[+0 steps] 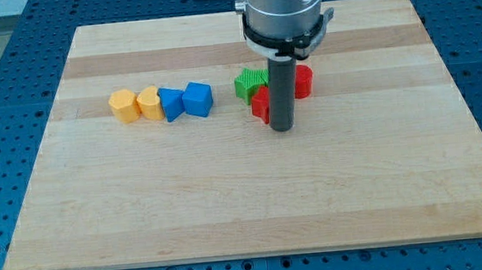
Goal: Move the red star into the green circle
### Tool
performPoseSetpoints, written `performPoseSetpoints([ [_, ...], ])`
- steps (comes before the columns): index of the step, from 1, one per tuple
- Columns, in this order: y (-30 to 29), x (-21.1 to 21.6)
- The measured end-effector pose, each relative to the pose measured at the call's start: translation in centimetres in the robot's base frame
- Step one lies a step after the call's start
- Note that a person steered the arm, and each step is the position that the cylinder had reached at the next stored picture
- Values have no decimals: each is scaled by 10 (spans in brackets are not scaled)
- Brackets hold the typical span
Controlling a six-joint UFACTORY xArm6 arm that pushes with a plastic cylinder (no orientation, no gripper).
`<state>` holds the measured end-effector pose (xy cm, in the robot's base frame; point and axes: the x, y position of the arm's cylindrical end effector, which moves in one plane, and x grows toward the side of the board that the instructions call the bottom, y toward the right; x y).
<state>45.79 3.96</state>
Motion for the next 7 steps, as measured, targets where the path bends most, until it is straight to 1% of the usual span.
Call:
performPoseSetpoints([
  [1, -12, 12],
  [3, -38, 10],
  [5, -38, -11],
  [7, -35, -16],
])
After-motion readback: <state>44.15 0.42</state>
